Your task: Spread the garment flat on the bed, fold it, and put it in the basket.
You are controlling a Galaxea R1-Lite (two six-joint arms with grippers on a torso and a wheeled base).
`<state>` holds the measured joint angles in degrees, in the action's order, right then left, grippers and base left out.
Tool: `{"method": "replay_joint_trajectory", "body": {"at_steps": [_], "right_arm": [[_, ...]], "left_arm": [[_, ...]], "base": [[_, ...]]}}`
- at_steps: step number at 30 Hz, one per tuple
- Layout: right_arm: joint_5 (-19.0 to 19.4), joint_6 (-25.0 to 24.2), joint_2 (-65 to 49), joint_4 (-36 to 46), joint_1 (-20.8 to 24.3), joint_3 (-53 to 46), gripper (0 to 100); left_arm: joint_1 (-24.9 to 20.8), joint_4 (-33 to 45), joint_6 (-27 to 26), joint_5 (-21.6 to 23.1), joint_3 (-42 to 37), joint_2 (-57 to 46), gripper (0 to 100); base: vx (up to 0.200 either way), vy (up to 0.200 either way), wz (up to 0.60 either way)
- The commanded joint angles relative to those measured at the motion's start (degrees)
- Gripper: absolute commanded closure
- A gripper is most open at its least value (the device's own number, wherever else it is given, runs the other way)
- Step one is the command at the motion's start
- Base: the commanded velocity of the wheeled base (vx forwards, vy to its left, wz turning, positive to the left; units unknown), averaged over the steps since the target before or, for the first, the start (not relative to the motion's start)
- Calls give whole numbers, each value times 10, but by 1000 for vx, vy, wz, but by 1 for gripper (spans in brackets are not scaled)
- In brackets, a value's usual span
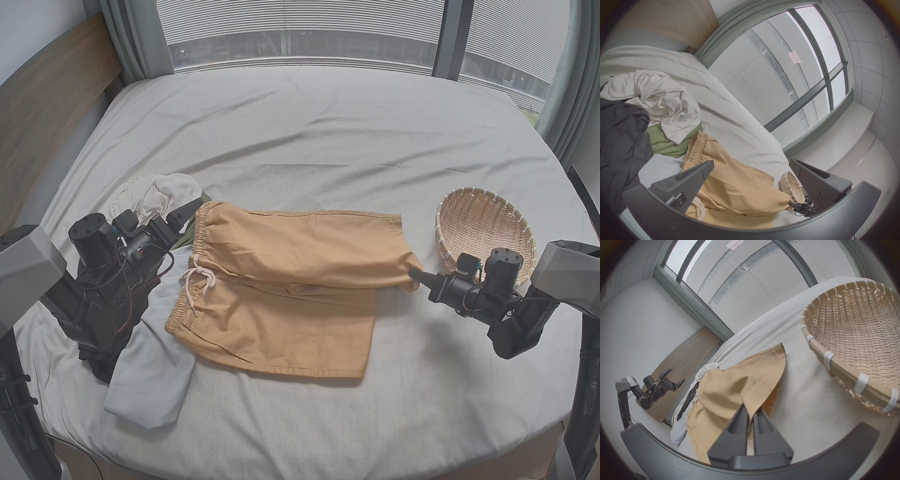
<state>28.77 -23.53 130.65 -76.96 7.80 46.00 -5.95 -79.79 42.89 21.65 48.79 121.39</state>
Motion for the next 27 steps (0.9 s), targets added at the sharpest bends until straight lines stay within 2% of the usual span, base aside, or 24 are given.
{"method": "replay_joint_trajectory", "body": {"at_steps": [1,10,11,15,18,19,22,25,27], "right_arm": [[1,1,-5,0,-13,-6,100],[2,1,-1,-13,-5,-17,100],[1,1,0,-16,-4,-15,0],[1,1,-2,-35,-1,-28,0],[1,2,-22,-58,12,-82,0],[1,2,-37,-68,27,-122,0],[1,2,-47,-75,56,-160,0],[1,2,-44,-73,75,-166,0],[1,2,-36,-64,92,-150,0]], "left_arm": [[2,0,0,0,0,5,0],[5,-1,0,-3,1,13,0],[5,-1,-1,-3,1,14,0],[6,-2,-1,-3,-4,14,0],[8,-15,-2,1,-22,12,0],[7,-27,-2,1,-37,10,0],[4,-50,-2,5,-65,9,0],[1,-78,-2,21,-97,9,0],[0,-92,-11,54,-139,3,0]], "base": [[0,0,0],[0,0,0],[0,0,0],[0,0,0],[0,0,0],[0,0,0],[0,0,0],[0,0,0],[0,0,0]]}}
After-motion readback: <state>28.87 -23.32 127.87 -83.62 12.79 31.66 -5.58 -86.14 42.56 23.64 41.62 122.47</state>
